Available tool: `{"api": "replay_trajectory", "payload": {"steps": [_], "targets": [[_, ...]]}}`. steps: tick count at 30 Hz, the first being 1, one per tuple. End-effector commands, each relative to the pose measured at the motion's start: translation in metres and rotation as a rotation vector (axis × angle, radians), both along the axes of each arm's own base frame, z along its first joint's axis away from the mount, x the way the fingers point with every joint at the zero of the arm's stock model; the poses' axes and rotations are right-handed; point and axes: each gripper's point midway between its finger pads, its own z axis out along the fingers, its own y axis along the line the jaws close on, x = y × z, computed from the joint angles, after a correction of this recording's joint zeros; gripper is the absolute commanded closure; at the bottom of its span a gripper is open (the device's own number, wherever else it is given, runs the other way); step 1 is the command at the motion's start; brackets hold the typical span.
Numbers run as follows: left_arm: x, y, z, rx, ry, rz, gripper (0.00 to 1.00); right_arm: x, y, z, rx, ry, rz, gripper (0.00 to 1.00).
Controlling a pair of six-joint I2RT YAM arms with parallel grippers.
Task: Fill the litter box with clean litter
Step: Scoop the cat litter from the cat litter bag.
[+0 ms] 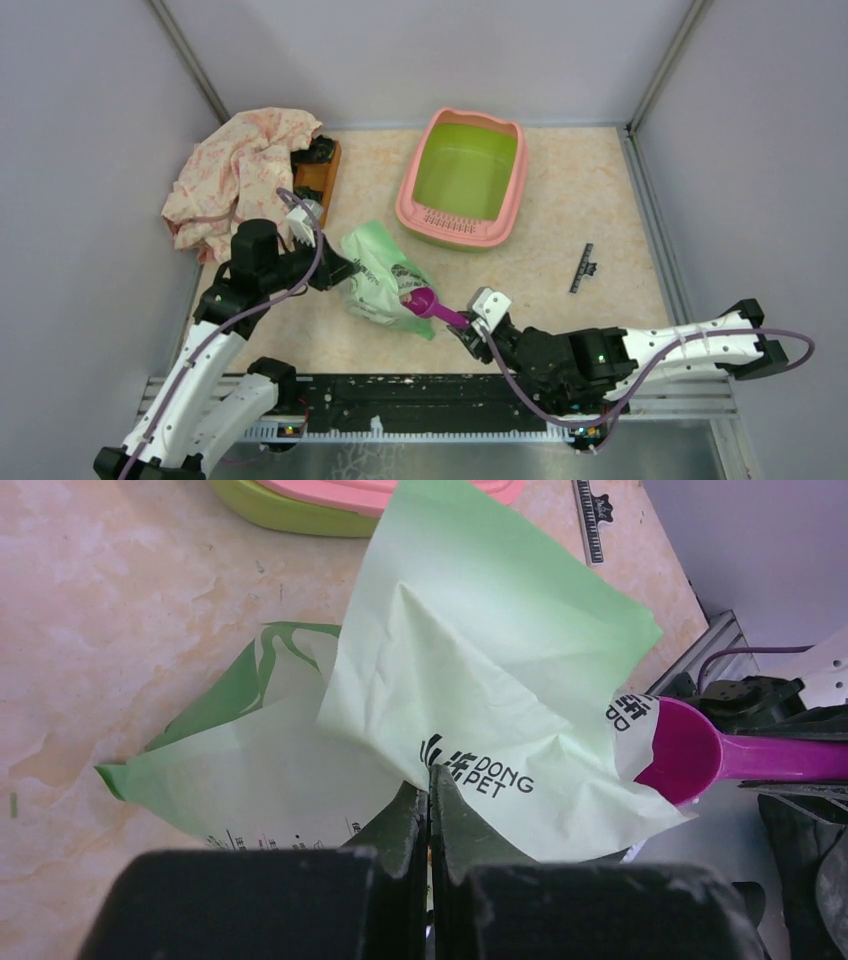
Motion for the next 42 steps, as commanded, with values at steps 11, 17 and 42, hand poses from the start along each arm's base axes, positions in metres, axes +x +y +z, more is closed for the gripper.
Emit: {"api": "replay_trajectory", "payload": {"steps": [11, 17, 42], "targets": [[0.016, -0.002, 0.03, -0.008, -0.109, 0.009, 1.0, 0.014, -0.042, 0.021, 0.084, 0.044, -0.116, 1.0], [0.02, -0.003, 0.029, -0.006, -0.105, 0.007, 1.0, 0.006, -0.044, 0.032, 0.107, 0.088, -0.074, 1.0], [0.021, -0.006, 0.039, -0.016, -0.133, -0.013, 1.0, 0.019, -0.055, 0.053, 0.251, 0.006, -0.11, 1.0]]}}
